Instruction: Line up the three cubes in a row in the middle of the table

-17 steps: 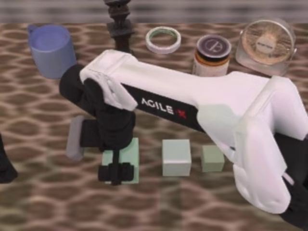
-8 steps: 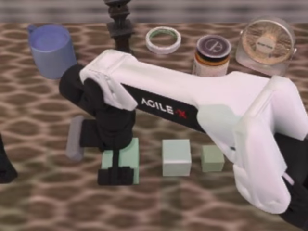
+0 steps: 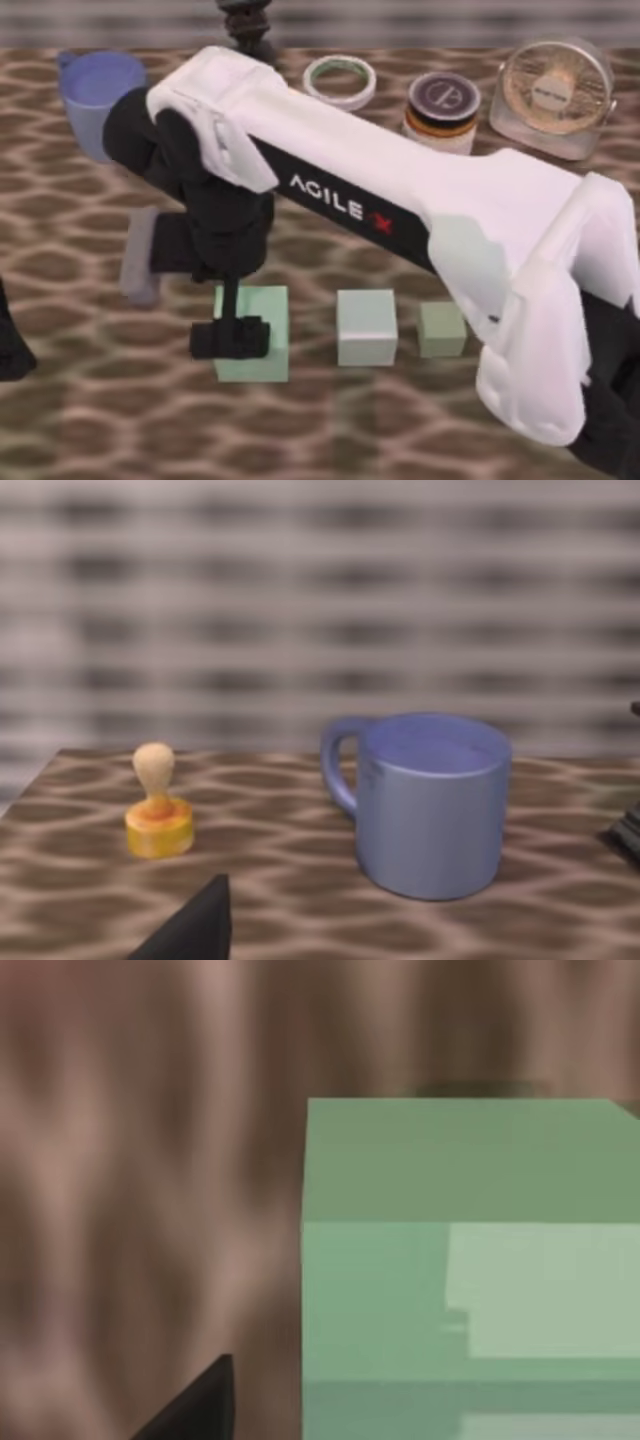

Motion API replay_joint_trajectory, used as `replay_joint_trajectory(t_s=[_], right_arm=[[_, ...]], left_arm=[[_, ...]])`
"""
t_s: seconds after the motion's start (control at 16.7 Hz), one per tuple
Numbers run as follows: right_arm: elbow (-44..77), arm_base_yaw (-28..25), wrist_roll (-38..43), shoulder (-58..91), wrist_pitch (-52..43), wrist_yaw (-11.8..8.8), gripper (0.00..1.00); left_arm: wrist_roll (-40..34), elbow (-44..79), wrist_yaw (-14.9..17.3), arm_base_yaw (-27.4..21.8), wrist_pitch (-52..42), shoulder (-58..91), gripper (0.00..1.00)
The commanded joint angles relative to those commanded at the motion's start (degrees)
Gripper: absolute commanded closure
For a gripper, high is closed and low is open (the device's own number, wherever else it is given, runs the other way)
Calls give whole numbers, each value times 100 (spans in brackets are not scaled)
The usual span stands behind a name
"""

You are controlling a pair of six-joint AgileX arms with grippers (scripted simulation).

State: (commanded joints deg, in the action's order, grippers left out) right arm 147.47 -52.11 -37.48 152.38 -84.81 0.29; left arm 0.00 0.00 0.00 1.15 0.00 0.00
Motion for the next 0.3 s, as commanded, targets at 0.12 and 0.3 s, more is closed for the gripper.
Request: replay_joint_trajectory(t_s=[0.12, 0.3], right_arm=[[473, -4, 3, 61, -406, 3, 0], [734, -5, 6, 90, -658, 8, 0]], left_arm=[[0, 0, 0, 0, 0, 0, 0], [0, 0, 0, 0, 0, 0, 0]])
